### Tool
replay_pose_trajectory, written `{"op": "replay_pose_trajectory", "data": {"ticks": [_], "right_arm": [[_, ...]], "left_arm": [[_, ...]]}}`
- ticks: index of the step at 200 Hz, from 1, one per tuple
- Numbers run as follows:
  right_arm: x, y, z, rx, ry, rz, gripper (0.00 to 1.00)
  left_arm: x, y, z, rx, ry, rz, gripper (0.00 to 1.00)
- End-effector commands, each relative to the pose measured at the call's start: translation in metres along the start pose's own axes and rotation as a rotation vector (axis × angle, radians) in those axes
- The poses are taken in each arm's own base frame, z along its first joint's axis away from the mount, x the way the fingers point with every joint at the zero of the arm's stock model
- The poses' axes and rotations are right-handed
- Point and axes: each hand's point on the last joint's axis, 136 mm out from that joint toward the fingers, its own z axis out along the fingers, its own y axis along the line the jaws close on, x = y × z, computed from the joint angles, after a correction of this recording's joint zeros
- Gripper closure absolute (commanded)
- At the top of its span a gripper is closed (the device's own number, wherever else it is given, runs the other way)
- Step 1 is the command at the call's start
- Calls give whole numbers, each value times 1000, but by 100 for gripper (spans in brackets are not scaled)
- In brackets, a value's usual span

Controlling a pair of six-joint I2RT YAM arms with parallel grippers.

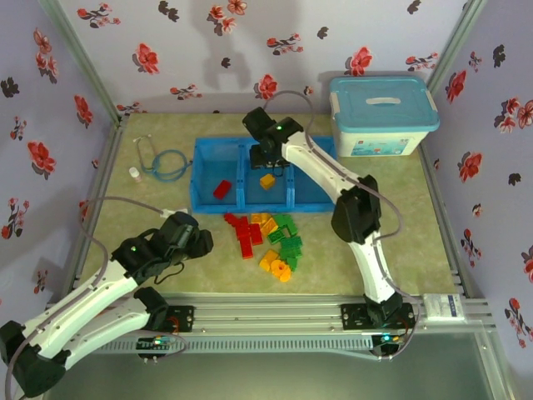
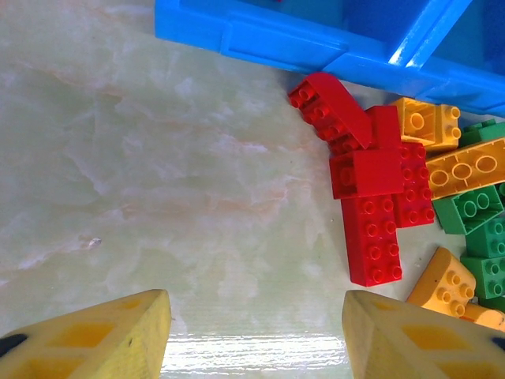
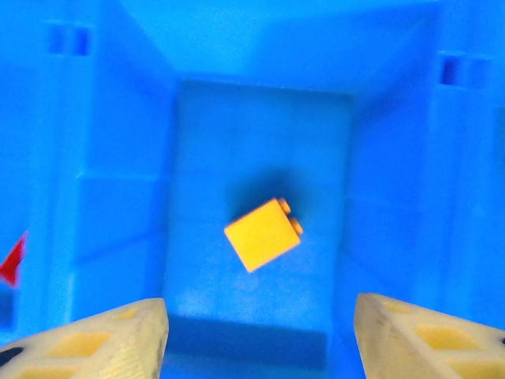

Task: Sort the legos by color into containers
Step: Place the lego in the container, then pick up the lego from the bottom-center of the table.

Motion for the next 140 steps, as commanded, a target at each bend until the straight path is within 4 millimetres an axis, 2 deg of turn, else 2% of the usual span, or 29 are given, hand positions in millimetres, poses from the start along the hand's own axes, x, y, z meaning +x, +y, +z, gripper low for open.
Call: {"op": "replay_pose_trajectory", "data": {"ticks": [1,32,68,111,140], "right_arm": [[9,0,-59,-14,-86,-41,36],[52,-16,-78,-21,-100,-28,35],[113,-40,-85,-37,-86,19,35],[193,-62,-73,-50,-17,87,37],[234,-66,-63,-65,17,131,39]], "left_arm": [[-2,-3,-2,-3,-10,-4,41],[2,-8,6,0,2,12,41],[5,-16,16,2,21,34,41],[11,-25,28,16,47,42,41],[18,-28,36,20,62,43,41]]}}
